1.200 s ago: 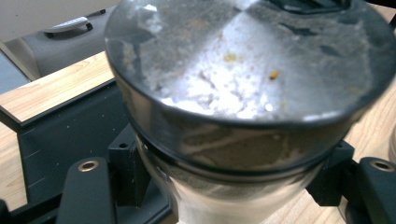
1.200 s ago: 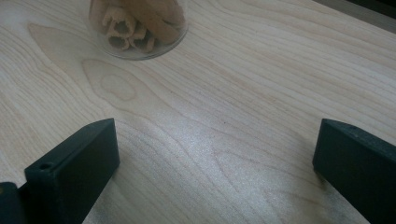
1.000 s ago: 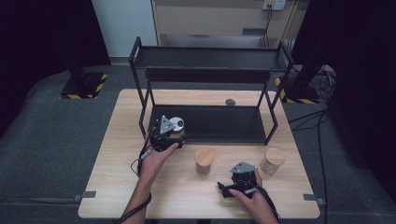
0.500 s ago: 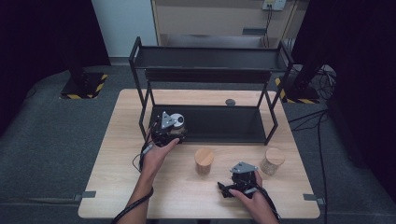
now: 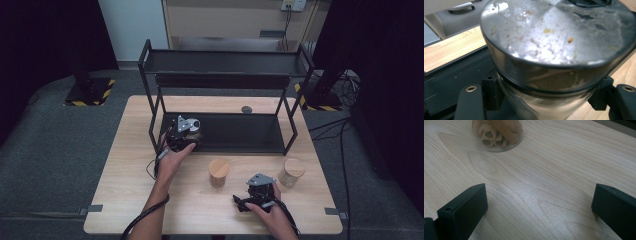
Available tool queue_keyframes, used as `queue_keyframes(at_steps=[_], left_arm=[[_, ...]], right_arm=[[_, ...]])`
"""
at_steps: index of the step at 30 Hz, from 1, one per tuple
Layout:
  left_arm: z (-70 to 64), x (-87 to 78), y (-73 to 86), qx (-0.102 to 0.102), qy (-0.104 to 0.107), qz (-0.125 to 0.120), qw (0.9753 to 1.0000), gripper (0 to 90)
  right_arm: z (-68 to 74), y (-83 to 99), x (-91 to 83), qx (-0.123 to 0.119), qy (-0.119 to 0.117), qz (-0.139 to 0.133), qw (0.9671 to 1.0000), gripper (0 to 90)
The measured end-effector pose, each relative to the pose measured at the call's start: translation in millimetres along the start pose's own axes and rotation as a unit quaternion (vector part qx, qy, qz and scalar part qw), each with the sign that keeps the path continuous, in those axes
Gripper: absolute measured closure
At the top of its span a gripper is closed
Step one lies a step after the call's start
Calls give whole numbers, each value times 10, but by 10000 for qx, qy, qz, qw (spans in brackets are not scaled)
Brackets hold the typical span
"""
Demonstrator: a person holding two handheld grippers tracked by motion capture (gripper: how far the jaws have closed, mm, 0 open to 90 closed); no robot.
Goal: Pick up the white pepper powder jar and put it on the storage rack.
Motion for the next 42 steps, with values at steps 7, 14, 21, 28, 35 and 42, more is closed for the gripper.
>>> queue_keyframes(at_steps=[7, 14, 21, 28, 35, 42], left_arm=[[-13, 111, -10, -67, -57, 131, 9999, 287], [-9, 219, 22, -145, -85, 194, 9997, 288], [-9, 309, 55, -223, -59, 244, 9994, 288], [-2, 352, 50, -237, -40, 298, 9993, 288], [1, 383, 49, -269, 29, 312, 9991, 288], [25, 398, 55, -381, 104, 318, 9987, 286]], right_arm=[[1, -1, 0, 8, -1, 2, 10000, 4], [-1, 0, 0, -10, -1, 2, 10000, 4], [-2, 1, 0, -16, 0, 0, 10000, 4], [-1, 2, 1, -16, 3, -4, 10000, 4], [-1, 1, 0, -13, 1, 1, 10000, 4], [-1, 1, 0, -11, 1, 0, 10000, 4]])
Point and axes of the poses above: each handheld gripper's, and its own axes: x roughly forward along the jaws, y roughly out of its underside, z roughly to its left, the point moved 6 cm from there along x, roughly forward along the jaws, and after that the axes turned 7 degrees about -x, right-handed, at the moved point
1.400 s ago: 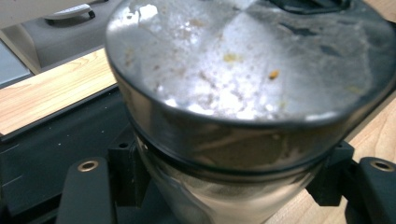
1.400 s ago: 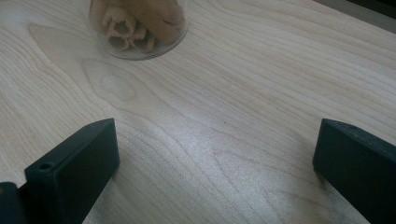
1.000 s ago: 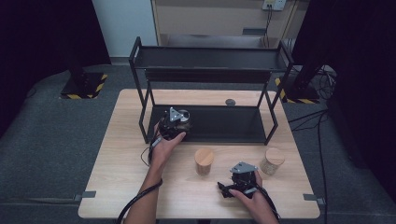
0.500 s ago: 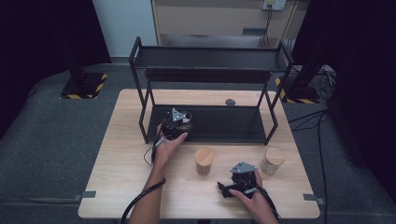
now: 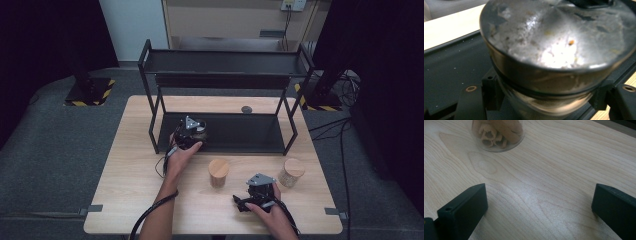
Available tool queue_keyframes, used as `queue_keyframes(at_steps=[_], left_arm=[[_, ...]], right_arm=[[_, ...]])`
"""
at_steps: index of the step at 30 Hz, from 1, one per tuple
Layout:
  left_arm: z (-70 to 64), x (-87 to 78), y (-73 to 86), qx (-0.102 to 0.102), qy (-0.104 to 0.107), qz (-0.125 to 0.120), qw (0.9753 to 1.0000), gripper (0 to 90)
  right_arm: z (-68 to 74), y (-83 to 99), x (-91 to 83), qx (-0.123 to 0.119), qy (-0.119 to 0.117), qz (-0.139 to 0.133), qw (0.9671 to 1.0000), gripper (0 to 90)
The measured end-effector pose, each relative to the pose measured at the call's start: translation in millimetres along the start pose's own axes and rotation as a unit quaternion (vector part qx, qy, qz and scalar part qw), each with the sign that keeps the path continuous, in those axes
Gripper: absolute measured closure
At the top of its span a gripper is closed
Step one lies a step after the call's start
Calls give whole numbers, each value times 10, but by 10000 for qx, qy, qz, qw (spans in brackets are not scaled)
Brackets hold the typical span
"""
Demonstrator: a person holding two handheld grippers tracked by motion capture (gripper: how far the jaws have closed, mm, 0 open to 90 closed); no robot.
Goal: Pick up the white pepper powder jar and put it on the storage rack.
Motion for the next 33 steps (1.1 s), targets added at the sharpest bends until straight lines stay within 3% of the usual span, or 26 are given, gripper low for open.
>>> queue_keyframes(at_steps=[6, 8, 10, 17, 33], left_arm=[[-21, 1, -6, -3, -59, 31, 10000, 282], [-25, 0, -12, -42, -69, 56, 10000, 223], [-51, -11, -20, 69, -162, 144, 9997, 165], [-80, -154, 33, 82, -197, 206, 9996, 78], [-177, -504, 163, 70, -158, 208, 9996, 54]], right_arm=[[1, 0, 0, 6, 1, -3, 10000, 4], [1, 0, 0, 9, 1, -1, 10000, 4], [0, 0, 0, 3, 0, -2, 10000, 4], [1, -1, 0, 13, 0, 1, 10000, 4], [1, -1, 0, 9, 1, 0, 10000, 4]])
Point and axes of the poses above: each handheld gripper's, and its own axes: x roughly forward along the jaws, y roughly out of its underside, z roughly to its left, the point moved 6 cm from there along x, roughly forward along the jaws, and after that the axes turned 7 degrees about -x, right-handed, at the moved point
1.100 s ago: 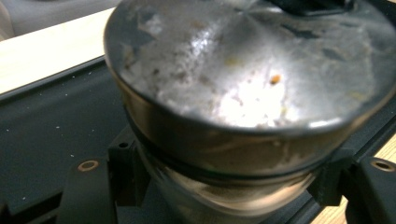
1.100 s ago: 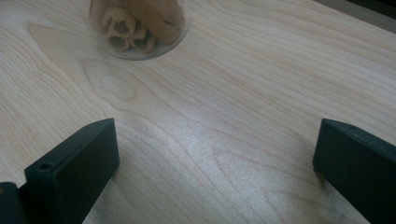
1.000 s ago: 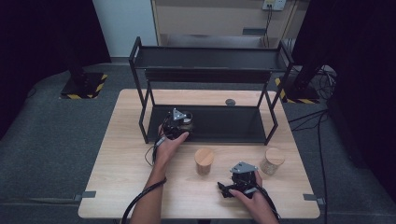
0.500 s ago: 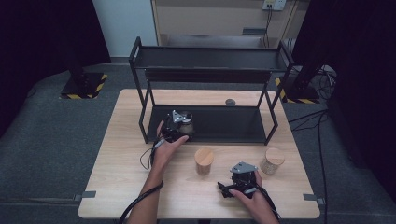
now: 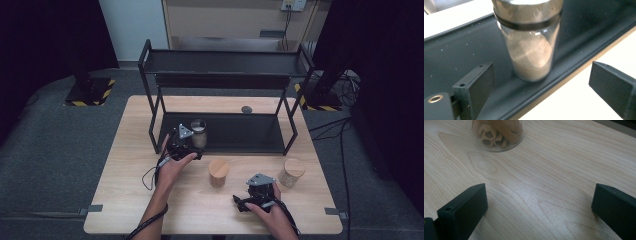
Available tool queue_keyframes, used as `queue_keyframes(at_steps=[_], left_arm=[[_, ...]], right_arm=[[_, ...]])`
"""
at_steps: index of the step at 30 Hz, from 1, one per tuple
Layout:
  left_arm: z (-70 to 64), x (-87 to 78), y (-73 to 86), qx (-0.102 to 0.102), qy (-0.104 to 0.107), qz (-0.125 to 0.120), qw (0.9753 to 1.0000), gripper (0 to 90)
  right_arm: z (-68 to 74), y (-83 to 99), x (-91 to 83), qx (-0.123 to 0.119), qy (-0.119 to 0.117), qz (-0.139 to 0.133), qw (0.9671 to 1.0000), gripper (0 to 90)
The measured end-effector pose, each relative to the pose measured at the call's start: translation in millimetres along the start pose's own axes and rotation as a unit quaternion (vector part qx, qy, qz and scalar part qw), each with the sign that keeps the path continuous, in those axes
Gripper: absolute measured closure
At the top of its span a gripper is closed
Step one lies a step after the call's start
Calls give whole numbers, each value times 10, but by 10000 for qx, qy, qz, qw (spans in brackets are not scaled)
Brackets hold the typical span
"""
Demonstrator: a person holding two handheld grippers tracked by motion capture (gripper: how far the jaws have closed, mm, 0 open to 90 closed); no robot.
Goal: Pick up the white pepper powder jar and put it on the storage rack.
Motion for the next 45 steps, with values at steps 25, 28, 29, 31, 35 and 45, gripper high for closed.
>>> queue_keyframes(at_steps=[25, 28, 29, 31, 35, 45], left_arm=[[-99, -275, 113, -13, 21, 13, 10000, 48], [-114, -300, 110, 3, 23, 39, 10000, 48], [-119, -310, 112, 4, 24, 32, 10000, 48], [-125, -331, 118, -9, 17, 13, 10000, 47], [-136, -373, 136, -17, 15, 1, 10000, 47], [-144, -545, 231, -94, 27, -59, 9999, 45]], right_arm=[[-1, -7, -1, 7, -5, 18, 10000, 4], [0, -7, -1, 15, -3, 20, 10000, 4], [0, -7, -1, 14, -1, 19, 10000, 4], [1, -7, -1, 15, -1, 20, 10000, 4], [5, -7, -1, 11, 11, 17, 10000, 5], [6, -5, -1, 25, 9, 11, 10000, 5]])
Point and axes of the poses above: each handheld gripper's, and its own axes: x roughly forward along the jaws, y roughly out of its underside, z roughly to its left, the point moved 6 cm from there along x, roughly forward along the jaws, and after that the axes turned 7 degrees about -x, right-handed, at the moved point
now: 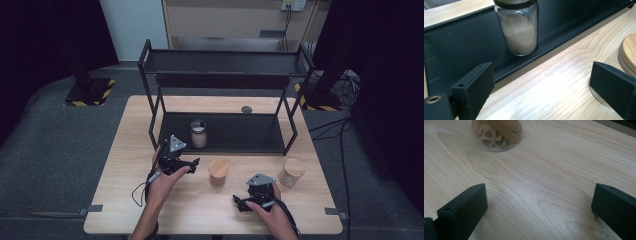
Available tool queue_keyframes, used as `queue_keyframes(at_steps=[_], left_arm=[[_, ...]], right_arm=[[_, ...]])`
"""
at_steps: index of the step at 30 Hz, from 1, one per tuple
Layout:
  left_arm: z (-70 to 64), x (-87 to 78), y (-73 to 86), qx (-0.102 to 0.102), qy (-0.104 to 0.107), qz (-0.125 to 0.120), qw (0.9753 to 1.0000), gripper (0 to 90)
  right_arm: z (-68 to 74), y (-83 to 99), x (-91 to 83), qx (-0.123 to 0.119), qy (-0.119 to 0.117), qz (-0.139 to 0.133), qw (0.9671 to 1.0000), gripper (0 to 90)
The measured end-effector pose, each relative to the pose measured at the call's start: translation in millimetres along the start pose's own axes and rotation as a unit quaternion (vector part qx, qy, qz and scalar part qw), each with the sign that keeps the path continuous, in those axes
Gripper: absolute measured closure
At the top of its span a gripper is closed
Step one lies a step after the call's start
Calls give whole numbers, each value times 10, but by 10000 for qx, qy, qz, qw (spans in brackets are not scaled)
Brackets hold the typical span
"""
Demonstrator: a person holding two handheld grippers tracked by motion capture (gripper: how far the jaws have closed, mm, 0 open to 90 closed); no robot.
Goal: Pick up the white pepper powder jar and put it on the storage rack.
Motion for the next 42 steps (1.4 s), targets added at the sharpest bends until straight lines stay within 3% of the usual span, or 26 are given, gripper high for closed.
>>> queue_keyframes(at_steps=[26, 42], left_arm=[[120, -438, 302, -240, -120, -98, 9996, 46], [95, -568, 355, -153, -170, -71, 9997, 46]], right_arm=[[-1, 1, 1, 1, -6, -3, 10000, 4], [-2, 0, 0, 1, -8, 1, 10000, 3]])
Point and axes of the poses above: each handheld gripper's, and its own axes: x roughly forward along the jaws, y roughly out of its underside, z roughly to its left, the point moved 6 cm from there along x, roughly forward along the jaws, and after that the axes turned 7 degrees about -x, right-handed, at the moved point
